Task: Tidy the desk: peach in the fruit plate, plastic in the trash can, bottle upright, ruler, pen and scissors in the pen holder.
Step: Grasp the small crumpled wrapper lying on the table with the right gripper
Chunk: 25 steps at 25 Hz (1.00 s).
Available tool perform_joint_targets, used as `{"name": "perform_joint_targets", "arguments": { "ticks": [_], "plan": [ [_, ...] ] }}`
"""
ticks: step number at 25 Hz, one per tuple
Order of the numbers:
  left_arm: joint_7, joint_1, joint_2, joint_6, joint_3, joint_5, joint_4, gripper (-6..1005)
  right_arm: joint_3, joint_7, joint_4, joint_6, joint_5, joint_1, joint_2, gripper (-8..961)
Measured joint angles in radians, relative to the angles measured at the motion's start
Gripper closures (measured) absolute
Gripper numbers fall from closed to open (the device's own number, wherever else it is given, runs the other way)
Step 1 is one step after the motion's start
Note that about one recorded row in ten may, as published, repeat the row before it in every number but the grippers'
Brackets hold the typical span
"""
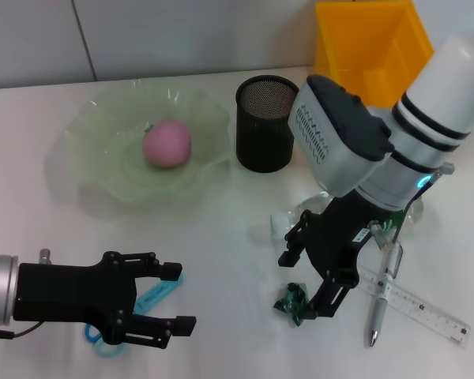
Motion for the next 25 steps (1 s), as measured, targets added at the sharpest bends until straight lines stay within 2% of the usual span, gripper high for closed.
{"name": "perform_joint_targets", "arguments": {
  "ticks": [7,25],
  "plan": [
    [0.000,-0.001,-0.002,0.004,0.000,0.000,0.000,133,-0.037,-0.022,0.067,0.068,0.007,0.007,0.006,142],
    [0.002,-0.001,-0.003,0.007,-0.002,-0.005,0.000,133,-0.076,-0.030,0.098,0.111,0.035,0.009,0.007,143]
  ]
}}
